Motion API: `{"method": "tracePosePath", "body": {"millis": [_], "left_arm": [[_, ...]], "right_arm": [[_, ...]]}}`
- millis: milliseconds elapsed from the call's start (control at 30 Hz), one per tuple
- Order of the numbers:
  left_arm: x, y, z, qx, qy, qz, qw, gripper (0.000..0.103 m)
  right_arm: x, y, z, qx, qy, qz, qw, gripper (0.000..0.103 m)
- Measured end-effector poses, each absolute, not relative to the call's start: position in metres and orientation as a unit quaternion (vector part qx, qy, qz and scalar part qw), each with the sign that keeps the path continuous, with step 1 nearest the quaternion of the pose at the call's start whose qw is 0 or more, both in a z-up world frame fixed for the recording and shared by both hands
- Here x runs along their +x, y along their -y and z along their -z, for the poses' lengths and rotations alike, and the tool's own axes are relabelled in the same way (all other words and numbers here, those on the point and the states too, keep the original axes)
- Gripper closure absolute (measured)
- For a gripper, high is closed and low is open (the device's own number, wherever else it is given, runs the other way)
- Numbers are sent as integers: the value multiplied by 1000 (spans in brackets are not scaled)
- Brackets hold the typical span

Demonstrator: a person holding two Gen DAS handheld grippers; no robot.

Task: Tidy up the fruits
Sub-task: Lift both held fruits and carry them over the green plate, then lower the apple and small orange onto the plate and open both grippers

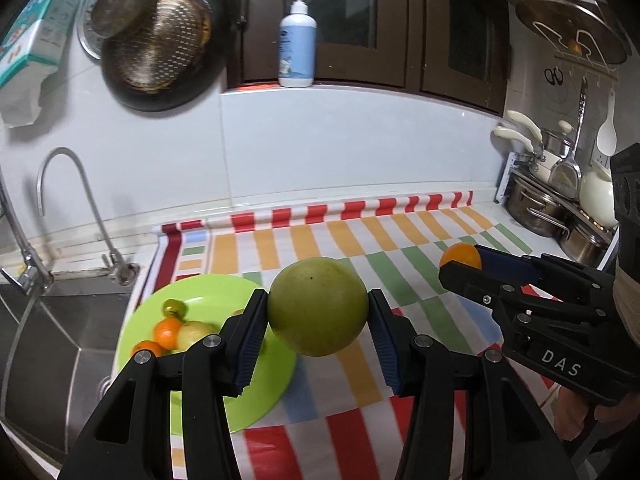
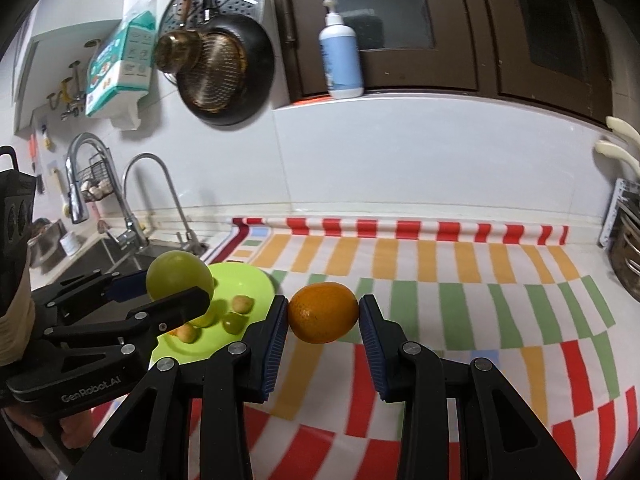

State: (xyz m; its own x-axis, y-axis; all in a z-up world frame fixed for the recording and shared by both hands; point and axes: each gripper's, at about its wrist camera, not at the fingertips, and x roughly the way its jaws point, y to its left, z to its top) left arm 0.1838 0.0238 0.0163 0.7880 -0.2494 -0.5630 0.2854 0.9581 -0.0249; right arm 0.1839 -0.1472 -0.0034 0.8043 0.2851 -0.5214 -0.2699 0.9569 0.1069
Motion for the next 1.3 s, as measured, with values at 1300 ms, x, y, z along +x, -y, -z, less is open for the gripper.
{"method": "tracePosePath", "body": {"millis": [1300], "left_arm": [[296, -128, 54, 75, -354, 151, 920, 53]], "right_arm": [[255, -5, 98, 2, -412, -202, 889, 66]]}}
